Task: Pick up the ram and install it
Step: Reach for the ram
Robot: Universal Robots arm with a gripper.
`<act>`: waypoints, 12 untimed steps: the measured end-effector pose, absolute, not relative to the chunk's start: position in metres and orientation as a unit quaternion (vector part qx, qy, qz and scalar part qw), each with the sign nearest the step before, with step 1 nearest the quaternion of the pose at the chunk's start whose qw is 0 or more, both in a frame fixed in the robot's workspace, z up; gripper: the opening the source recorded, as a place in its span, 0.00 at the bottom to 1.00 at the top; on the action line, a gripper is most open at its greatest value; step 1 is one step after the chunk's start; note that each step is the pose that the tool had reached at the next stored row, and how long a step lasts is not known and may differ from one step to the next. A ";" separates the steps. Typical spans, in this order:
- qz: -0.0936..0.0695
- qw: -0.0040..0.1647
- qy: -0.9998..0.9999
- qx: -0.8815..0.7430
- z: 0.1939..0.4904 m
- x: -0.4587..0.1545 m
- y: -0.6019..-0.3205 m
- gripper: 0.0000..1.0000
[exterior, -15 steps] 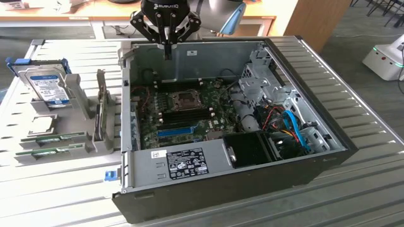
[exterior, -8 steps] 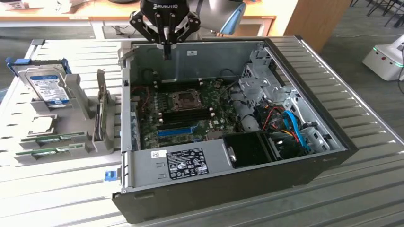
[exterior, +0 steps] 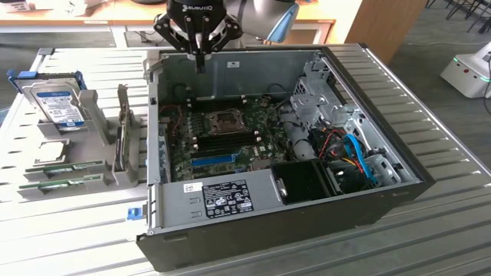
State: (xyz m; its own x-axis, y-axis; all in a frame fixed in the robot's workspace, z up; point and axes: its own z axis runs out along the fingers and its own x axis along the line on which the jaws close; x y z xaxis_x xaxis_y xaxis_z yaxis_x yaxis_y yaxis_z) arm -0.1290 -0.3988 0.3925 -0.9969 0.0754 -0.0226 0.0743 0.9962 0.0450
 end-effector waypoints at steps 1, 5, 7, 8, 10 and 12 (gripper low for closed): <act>0.022 0.012 0.999 0.037 0.392 -0.130 -0.399 0.11; 0.022 0.012 0.999 0.037 0.392 -0.133 -0.399 0.11; 0.022 0.012 0.999 0.037 0.392 -0.136 -0.399 0.11; 0.022 0.012 0.999 0.037 0.392 -0.137 -0.399 0.11; 0.022 0.012 0.999 0.037 0.392 -0.139 -0.399 0.11; 0.022 0.012 0.999 0.037 0.391 -0.141 -0.399 0.11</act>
